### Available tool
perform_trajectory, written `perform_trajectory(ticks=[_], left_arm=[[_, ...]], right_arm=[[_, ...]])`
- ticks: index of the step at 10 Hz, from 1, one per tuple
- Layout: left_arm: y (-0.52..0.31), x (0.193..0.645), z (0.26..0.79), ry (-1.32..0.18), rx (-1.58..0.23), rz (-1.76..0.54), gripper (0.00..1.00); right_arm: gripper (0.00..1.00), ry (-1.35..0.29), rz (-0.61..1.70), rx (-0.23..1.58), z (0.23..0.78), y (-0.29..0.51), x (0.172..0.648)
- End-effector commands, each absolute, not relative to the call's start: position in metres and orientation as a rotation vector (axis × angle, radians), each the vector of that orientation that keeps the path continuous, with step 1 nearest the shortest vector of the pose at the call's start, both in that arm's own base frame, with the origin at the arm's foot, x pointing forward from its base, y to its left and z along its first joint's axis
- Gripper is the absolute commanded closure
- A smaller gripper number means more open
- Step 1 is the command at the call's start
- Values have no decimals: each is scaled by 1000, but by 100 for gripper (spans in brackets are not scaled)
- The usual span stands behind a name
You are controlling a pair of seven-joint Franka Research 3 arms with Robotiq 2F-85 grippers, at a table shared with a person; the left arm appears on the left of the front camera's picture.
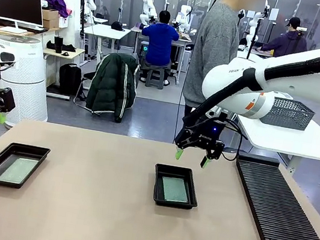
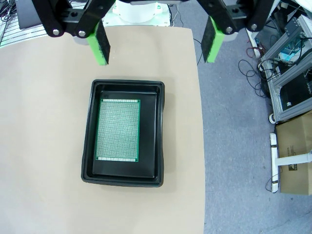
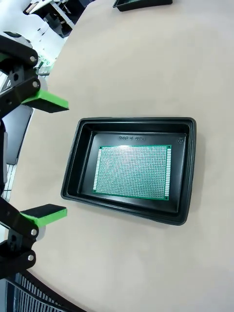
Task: Inspect and transfer BCBs to ESD trays.
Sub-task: Pick up the ESD tray and place it on the left side of the table.
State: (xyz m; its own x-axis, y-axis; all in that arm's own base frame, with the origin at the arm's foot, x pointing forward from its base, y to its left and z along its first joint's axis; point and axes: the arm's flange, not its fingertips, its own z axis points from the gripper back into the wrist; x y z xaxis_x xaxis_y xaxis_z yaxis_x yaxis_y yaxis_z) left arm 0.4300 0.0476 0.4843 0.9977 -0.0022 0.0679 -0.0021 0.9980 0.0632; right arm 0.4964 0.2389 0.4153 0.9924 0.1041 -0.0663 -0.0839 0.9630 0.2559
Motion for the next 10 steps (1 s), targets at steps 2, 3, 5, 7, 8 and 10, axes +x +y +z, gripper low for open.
perform_trajectory(ticks=[2, 3, 5, 7, 8, 10], left_arm=[[47, 430, 484, -67, 48, 4, 0], [47, 430, 484, -67, 48, 4, 0], [47, 430, 484, -67, 48, 4, 0], [47, 430, 484, -67, 48, 4, 0], [47, 430, 484, -67, 48, 4, 0], [47, 430, 484, -67, 48, 4, 0]], right_arm=[[0, 84, 95, 269, 415, 240, 496], [0, 84, 95, 269, 415, 240, 496], [0, 84, 95, 269, 415, 240, 496], [0, 84, 95, 269, 415, 240, 496], [0, 84, 95, 269, 415, 240, 496], [0, 84, 95, 269, 415, 240, 496]])
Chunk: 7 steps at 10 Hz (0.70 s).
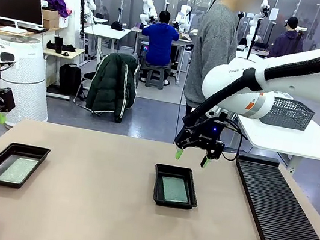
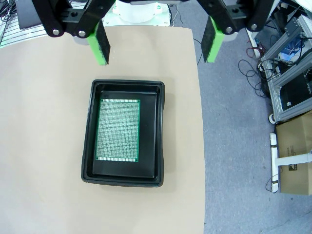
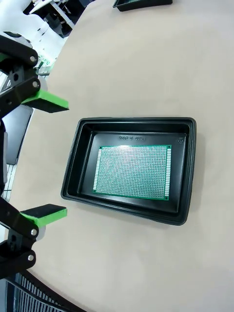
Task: Inspect and transfer BCBs to ESD trays.
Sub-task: Pick up the ESD tray and place it on the left side of the table.
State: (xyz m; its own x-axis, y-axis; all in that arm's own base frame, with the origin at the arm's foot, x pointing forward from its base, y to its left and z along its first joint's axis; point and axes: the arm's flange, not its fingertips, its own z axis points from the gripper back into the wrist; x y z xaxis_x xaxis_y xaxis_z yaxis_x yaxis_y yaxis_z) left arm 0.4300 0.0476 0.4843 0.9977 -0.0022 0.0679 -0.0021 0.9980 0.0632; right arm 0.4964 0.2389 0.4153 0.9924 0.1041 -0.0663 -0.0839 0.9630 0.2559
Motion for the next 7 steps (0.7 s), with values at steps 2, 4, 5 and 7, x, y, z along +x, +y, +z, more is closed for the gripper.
perform_trajectory(ticks=[2, 4, 5, 7], left_arm=[[29, 425, 488, -70, 71, 9, 0], [-15, 416, 491, -38, 51, 16, 0], [-34, 411, 491, -28, 38, 39, 0], [-76, 404, 493, -24, 13, 70, 0]], right_arm=[[0, 66, 89, 269, 420, 229, 496], [0, 63, 78, 338, 426, 199, 495], [0, 56, 74, 370, 427, 184, 494], [0, 48, 55, 413, 426, 153, 493]])
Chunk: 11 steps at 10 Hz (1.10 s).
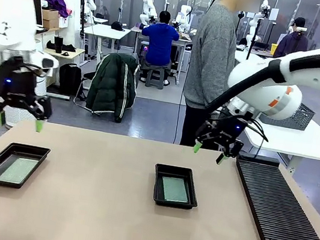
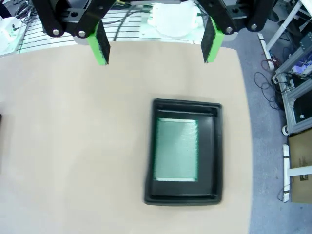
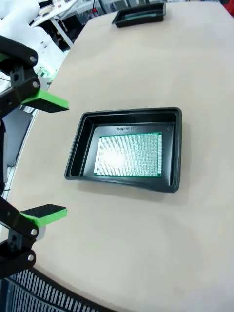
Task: Inspect and transfer BCBs to ESD trays.
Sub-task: Pick up the ESD tray and place it on the left side of the table.
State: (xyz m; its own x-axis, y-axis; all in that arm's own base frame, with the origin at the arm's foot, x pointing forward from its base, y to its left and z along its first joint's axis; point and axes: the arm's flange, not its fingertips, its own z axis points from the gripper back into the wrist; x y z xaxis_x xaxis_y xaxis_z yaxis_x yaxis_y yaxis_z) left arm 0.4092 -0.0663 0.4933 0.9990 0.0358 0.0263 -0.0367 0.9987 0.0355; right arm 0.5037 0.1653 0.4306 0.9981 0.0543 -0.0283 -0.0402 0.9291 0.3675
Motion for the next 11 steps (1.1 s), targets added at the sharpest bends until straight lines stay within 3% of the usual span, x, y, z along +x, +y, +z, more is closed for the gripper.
perform_trajectory(ticks=[1, 11], left_arm=[[-104, 399, 495, -26, -7, 72, 0], [-336, 405, 462, -53, 45, 24, 0]], right_arm=[[0, 52, 51, 449, 424, 136, 492], [0, -7, 132, 677, 378, 56, 461]])
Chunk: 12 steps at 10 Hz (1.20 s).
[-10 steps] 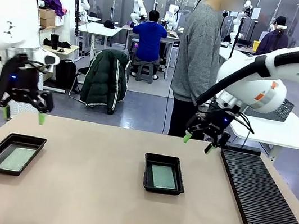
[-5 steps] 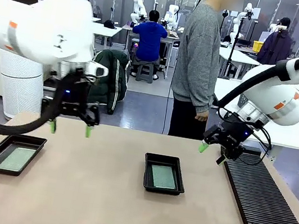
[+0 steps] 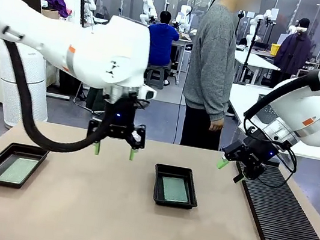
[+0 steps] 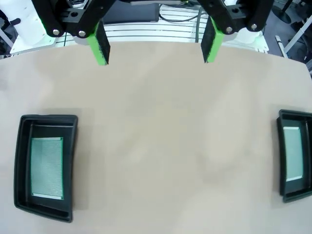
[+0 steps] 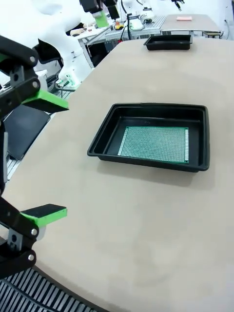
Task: Inspect and transfer BCBs to ESD trays.
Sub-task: Pick up the ESD tray and place it on the left side of the table.
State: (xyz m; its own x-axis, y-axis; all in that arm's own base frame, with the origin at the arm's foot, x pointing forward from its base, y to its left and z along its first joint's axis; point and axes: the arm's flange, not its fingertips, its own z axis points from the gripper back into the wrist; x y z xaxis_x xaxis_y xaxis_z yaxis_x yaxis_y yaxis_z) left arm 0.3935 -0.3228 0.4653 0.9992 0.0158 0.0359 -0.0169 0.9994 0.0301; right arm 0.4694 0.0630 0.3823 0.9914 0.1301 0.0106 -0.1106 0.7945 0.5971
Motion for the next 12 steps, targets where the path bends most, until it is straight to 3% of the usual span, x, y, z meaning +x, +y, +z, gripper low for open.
perform_trajectory(ticks=[1, 12], left_arm=[[-349, 408, 455, -50, 36, 16, 0], [-446, 443, 387, -167, 2, 41, 0]], right_arm=[[0, 37, 134, 627, 385, 69, 473], [0, 37, 134, 627, 385, 69, 473]])
